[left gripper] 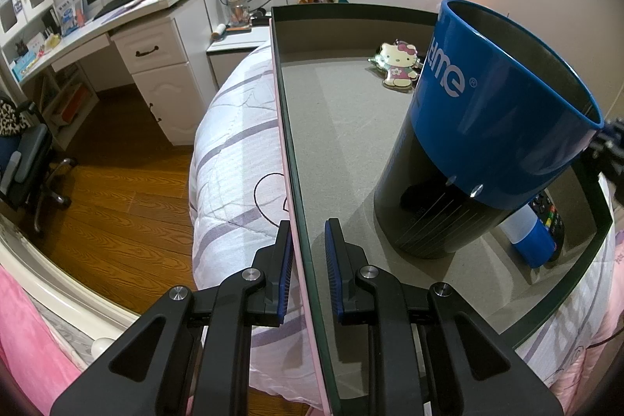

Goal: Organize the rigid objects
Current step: 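Carry the hair clip into the tray box and open the right gripper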

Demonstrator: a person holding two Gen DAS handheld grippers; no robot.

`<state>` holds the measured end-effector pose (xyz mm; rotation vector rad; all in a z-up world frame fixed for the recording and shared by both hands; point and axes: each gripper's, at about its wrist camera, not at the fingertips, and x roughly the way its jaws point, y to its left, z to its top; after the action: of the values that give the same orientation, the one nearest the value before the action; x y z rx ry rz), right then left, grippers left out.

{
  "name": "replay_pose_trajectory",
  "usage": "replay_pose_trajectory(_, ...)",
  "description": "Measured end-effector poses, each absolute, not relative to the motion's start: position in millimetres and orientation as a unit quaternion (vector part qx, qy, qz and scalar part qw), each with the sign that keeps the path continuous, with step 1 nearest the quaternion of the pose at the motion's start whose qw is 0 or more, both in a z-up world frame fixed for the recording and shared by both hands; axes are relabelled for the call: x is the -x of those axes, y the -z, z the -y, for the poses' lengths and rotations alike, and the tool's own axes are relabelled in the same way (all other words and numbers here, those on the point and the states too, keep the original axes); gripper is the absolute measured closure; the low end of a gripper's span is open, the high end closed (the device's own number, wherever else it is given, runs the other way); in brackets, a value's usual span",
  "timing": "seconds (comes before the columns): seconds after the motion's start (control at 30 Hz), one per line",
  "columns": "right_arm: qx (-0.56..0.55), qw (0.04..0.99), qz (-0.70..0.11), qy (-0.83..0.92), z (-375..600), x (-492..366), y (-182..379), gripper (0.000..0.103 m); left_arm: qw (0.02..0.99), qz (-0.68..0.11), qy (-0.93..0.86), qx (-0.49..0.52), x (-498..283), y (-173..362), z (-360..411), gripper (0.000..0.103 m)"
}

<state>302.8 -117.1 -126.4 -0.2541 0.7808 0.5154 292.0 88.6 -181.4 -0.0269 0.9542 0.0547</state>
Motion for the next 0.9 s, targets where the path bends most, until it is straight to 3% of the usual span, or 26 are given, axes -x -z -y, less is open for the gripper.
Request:
replay_pose_trajectory(0.7, 0.121, 0.888, -0.380, -0.229, 118.1, -297.5, 131.0, 0.084, 0.888, -0.459, -0.027, 0.012, -291.8, 181.7, -88.5, 0.086)
replay_pose_trajectory(0.77, 0.118, 0.890, -0.377, -0.228, 120.0, -297.1, 128.9, 0.070, 0.888, -0.460, -0.027, 0.012, -291.6, 181.7, -88.8, 0.086)
replay_pose_trajectory(0.8, 0.116, 0.892, -0.374, -0.227, 121.2, -296.6, 127.6, 0.055, 0.888, -0.459, -0.027, 0.012, -291.8, 181.7, -88.6, 0.086)
replay_pose_trajectory(0.83, 0.114, 0.895, -0.370, -0.224, 122.9, -295.7, 125.9, 0.049, 0.888, -0.459, -0.027, 0.012, -291.7, 181.7, -88.7, 0.086)
replay_pose_trajectory(0.9, 0.109, 0.899, -0.363, -0.221, 126.3, -293.7, 122.4, 0.049, 0.888, -0.459, -0.027, 0.013, -291.3, 181.6, -89.2, 0.086)
